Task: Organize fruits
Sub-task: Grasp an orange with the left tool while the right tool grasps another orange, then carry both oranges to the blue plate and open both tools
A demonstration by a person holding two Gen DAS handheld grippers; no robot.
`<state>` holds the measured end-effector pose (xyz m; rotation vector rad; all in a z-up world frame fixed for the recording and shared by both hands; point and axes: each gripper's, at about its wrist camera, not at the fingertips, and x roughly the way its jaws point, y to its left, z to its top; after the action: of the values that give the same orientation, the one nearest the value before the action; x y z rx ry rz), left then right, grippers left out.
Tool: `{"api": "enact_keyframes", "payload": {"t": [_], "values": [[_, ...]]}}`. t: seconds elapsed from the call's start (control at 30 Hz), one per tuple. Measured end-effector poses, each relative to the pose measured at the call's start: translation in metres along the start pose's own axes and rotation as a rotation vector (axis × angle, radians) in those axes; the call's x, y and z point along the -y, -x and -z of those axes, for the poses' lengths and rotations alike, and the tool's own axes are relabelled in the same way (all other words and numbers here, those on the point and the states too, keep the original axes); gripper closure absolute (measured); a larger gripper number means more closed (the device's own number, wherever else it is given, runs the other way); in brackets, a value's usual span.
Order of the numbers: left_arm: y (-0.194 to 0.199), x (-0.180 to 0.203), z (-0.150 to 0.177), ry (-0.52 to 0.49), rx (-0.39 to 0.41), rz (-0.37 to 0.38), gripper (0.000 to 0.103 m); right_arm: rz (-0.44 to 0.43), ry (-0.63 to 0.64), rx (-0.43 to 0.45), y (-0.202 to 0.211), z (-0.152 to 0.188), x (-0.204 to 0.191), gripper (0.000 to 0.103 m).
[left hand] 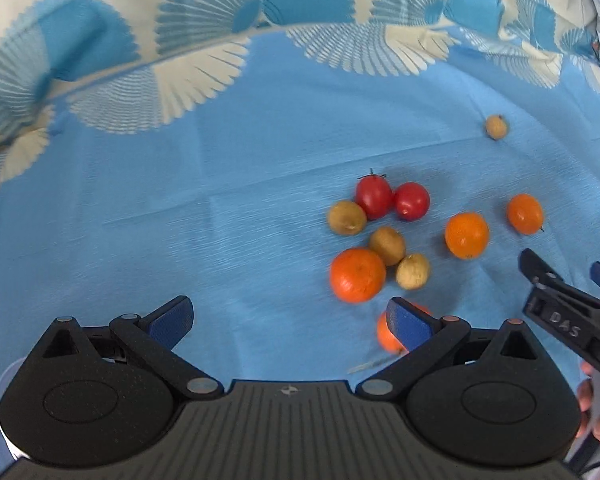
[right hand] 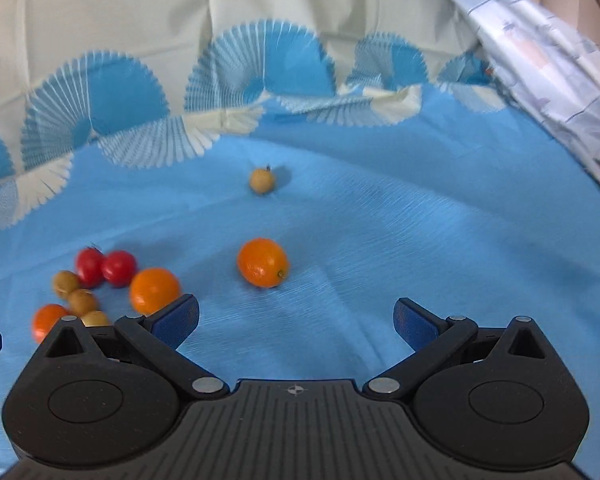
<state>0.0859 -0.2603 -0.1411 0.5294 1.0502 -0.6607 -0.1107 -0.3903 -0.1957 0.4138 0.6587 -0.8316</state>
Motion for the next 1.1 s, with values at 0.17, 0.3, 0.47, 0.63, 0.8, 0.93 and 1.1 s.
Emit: {"api": "enact_keyframes", "payload": {"t": [0.17,0.3,0.47,0.63,0.8,0.93,1.1], "values": [[-0.038,0.009,-0.016,-0.027,-0.045,0.044,0.0,-0.015,0.025,-0.038,-0.045,-0.003,-0.007,0.001],[-0.058,0.01,-0.017,-0.039,-0.101,0.073,0.0,-0.001,0.069,0.007,-0.058,-0.008,-0.013,0.001],[-0.064,0.015,-0.021,-0.024,-0.134,0.039,0.0,0.016,0.068,0.041,-0.062,-0.01,-0.014,0.001],[-0.048,0.025,-0.024,-0.056,-0.103,0.05,0.059,-0.001,0.093,0.035,-0.055,-0.01,-0.01,0.016],[-0.025,0.025,-0.02,-0.069,-0.019,0.026,0.063,-0.026,0.126,0.059,-0.042,-0.01,-0.012,0.065],[0.002,0.016,-0.014,-0.058,-0.001,0.0,0.063,0.001,0.075,0.096,-0.036,-0.016,-0.003,0.065],[0.079,-0.01,0.02,0.002,0.022,-0.039,0.063,0.041,0.018,0.185,0.009,-0.025,0.019,0.065]]}}
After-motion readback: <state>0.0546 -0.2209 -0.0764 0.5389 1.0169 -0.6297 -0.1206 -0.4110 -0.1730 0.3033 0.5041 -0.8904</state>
